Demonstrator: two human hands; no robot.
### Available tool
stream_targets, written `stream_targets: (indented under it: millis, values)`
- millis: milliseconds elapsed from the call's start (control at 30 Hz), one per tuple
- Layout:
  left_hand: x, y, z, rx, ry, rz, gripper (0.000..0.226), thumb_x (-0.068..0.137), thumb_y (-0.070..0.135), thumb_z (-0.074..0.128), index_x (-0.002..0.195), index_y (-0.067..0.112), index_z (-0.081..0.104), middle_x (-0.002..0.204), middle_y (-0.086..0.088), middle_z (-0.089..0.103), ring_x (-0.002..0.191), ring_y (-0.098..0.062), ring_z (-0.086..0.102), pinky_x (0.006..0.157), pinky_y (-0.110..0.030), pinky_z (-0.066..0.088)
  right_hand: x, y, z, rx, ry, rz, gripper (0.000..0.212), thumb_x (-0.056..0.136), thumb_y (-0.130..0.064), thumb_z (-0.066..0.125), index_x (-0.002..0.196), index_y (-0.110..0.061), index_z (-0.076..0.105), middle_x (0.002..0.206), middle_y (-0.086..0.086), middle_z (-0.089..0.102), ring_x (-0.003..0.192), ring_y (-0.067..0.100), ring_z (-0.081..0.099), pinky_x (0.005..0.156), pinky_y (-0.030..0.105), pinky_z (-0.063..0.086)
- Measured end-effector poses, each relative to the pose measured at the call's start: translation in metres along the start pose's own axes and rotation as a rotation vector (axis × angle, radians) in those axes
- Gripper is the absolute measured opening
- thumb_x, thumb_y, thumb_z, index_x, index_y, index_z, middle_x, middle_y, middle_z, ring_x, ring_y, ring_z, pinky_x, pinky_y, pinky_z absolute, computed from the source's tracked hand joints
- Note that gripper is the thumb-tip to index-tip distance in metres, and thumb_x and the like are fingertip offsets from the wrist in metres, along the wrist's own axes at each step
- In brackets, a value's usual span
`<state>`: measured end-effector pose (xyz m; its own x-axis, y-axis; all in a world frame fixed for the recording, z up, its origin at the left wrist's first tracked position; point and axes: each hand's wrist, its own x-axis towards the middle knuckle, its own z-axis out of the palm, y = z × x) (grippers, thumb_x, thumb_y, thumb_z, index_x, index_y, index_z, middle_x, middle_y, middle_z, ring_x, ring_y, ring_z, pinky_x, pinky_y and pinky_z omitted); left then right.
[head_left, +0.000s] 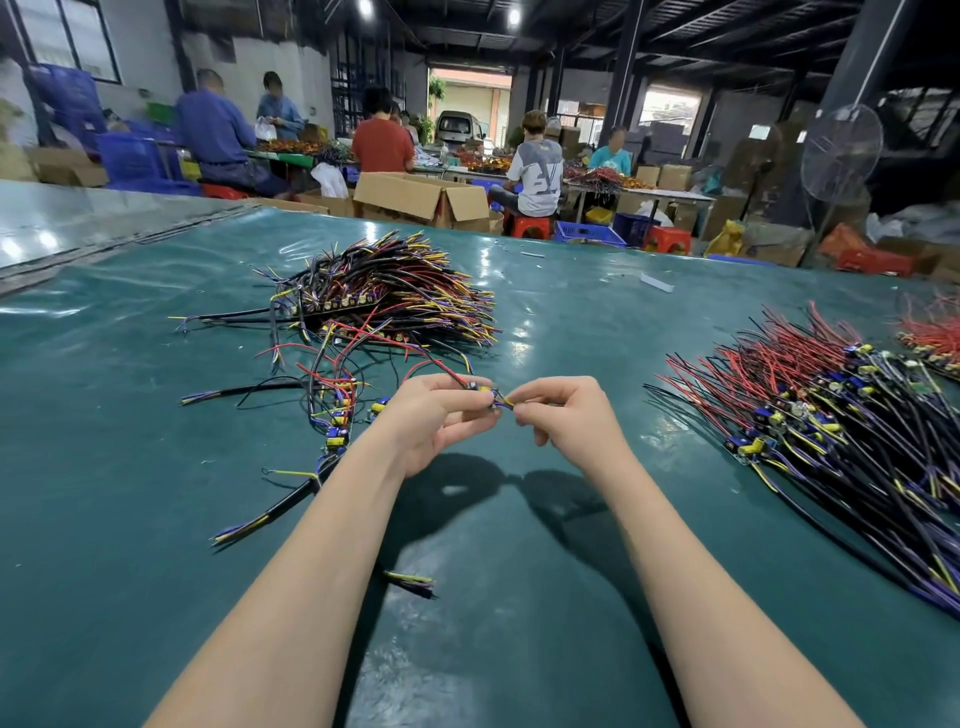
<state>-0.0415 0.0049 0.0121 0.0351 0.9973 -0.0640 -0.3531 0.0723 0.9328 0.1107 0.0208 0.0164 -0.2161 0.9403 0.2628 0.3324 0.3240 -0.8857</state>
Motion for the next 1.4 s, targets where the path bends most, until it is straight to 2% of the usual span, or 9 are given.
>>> stream_targets:
  millis: [167,400,567,733,900,1033,1200,1333,1400]
  values:
    - [0.001,-0.001,0.002,-0.018,0.030,0.008,0.018,0.085,-0.011,0.053,0.092,0.006,0.055,0.060,-0.005,0.068,0.054,-0.017,0.068,0.053,-0.024,0.056,0.000,0.000,0.002,-0.076,0.040,-0.028,0.027,0.079,-0.016,0.068,0.055,-0.028,0.064,0.043,-0.009,0.047,0.046,0.005,0.038,0.049,0.019,0.031]
    - [0.001,-0.007,0.008,0.134,0.103,0.019,0.017,0.085,-0.008,0.054,0.086,0.009,0.053,0.078,-0.013,0.057,0.051,-0.018,0.062,0.049,-0.024,0.055,0.000,0.002,-0.001,-0.253,-0.058,0.019,0.014,0.078,-0.019,0.071,0.064,-0.018,0.069,0.045,-0.010,0.049,0.047,0.007,0.040,0.054,0.024,0.034]
    - [0.003,-0.010,0.011,0.206,0.143,0.048,0.022,0.077,-0.002,0.068,0.085,0.011,0.052,0.057,-0.002,0.060,0.044,-0.012,0.056,0.051,-0.023,0.055,0.000,0.000,-0.001,-0.268,-0.108,0.040,0.025,0.079,-0.017,0.068,0.055,-0.019,0.061,0.049,-0.004,0.048,0.048,0.012,0.045,0.051,0.020,0.038]
    - [0.002,-0.014,0.014,0.282,0.224,0.147,0.029,0.072,-0.009,0.066,0.088,0.009,0.050,0.056,-0.006,0.057,0.041,-0.010,0.053,0.046,-0.020,0.051,0.001,0.002,0.003,-0.158,-0.124,0.101,0.032,0.079,-0.010,0.065,0.050,-0.019,0.055,0.048,-0.001,0.046,0.041,0.011,0.042,0.041,0.013,0.029]
    - [0.002,-0.014,0.016,0.222,0.232,0.216,0.026,0.075,-0.006,0.068,0.086,0.010,0.050,0.066,-0.011,0.055,0.042,-0.009,0.057,0.048,-0.020,0.051,0.002,0.008,-0.002,0.042,-0.125,0.124,0.030,0.083,-0.014,0.066,0.057,-0.010,0.053,0.049,0.000,0.039,0.040,0.010,0.032,0.040,0.016,0.025]
    - [0.002,-0.011,0.012,0.200,0.217,0.173,0.025,0.075,-0.006,0.069,0.088,0.007,0.052,0.068,-0.009,0.056,0.042,-0.009,0.058,0.050,-0.020,0.053,0.002,0.009,-0.012,0.152,-0.266,0.158,0.020,0.083,-0.005,0.063,0.064,-0.011,0.059,0.041,-0.010,0.039,0.035,0.005,0.031,0.036,0.013,0.021]
    - [0.002,-0.013,0.010,0.272,0.118,0.045,0.025,0.073,-0.011,0.068,0.081,0.009,0.054,0.061,-0.006,0.051,0.041,-0.009,0.053,0.048,-0.019,0.051,0.003,0.010,-0.010,0.002,-0.225,0.200,0.021,0.077,-0.005,0.069,0.060,-0.015,0.062,0.036,-0.012,0.036,0.037,0.008,0.024,0.036,0.013,0.022]
    - [0.002,-0.014,0.010,0.290,0.084,-0.051,0.023,0.074,-0.014,0.059,0.064,0.007,0.059,0.057,-0.005,0.051,0.042,-0.009,0.051,0.048,-0.018,0.050,0.003,0.014,-0.008,-0.050,-0.222,0.163,0.021,0.077,-0.014,0.072,0.058,-0.019,0.064,0.036,-0.012,0.042,0.035,0.006,0.035,0.040,0.014,0.030]
    - [0.002,-0.012,0.007,0.303,0.099,-0.081,0.020,0.076,-0.012,0.056,0.066,0.004,0.062,0.061,-0.007,0.054,0.048,-0.010,0.055,0.048,-0.018,0.051,0.003,0.014,-0.010,-0.068,-0.249,0.154,0.023,0.079,-0.018,0.070,0.057,-0.018,0.063,0.042,-0.008,0.043,0.035,0.006,0.038,0.039,0.015,0.028]
